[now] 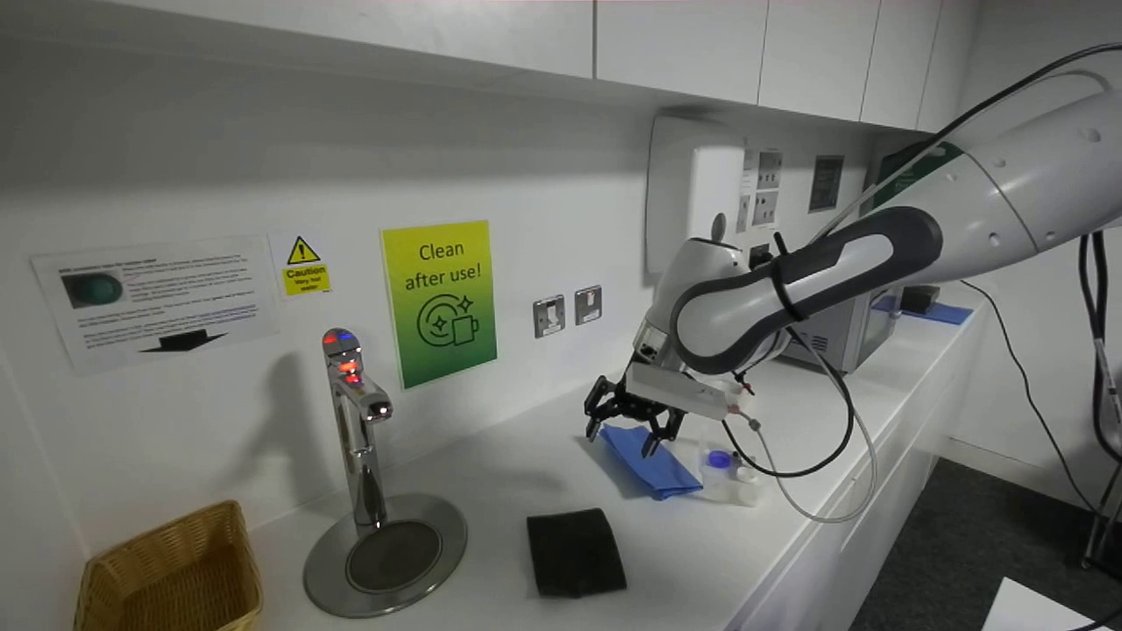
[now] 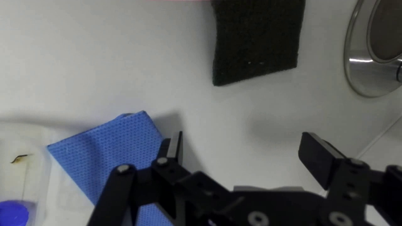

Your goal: Put the grey towel in the clear container on the left.

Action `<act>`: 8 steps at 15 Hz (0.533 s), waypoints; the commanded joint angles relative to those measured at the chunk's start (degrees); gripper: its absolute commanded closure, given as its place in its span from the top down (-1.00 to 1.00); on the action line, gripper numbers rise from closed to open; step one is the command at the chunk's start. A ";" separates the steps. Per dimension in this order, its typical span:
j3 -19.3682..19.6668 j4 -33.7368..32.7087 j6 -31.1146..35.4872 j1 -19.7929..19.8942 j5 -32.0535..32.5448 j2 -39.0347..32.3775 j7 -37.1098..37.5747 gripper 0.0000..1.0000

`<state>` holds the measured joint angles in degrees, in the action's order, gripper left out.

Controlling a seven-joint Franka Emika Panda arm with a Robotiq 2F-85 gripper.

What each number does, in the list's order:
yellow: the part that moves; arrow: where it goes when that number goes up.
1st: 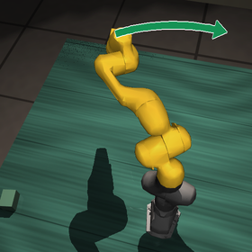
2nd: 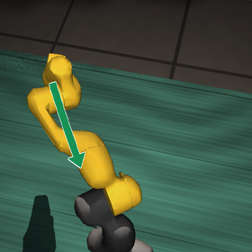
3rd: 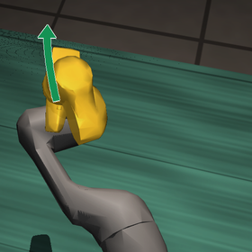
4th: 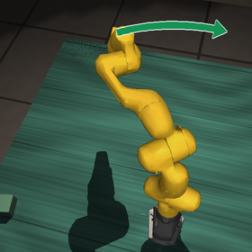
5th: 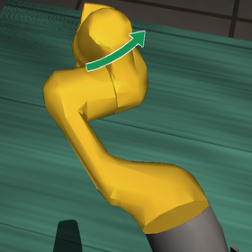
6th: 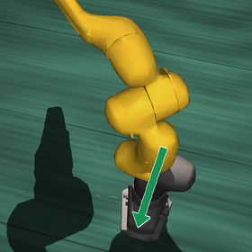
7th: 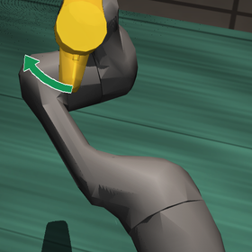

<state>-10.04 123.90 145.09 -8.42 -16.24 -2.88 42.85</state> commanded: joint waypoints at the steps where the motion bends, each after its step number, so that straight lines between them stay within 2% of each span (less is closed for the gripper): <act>1: -1.03 3.13 3.81 -1.68 -3.00 2.53 -4.19 1.00; 5: -1.58 4.89 2.89 -2.30 -4.78 4.01 -9.61 1.00; 6: -1.31 2.09 2.31 -2.52 -2.17 1.00 -5.85 1.00; 8: -1.31 2.22 2.31 -2.58 -2.33 0.77 -6.19 1.00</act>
<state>-11.69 126.15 147.55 -10.73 -18.50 -2.17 36.77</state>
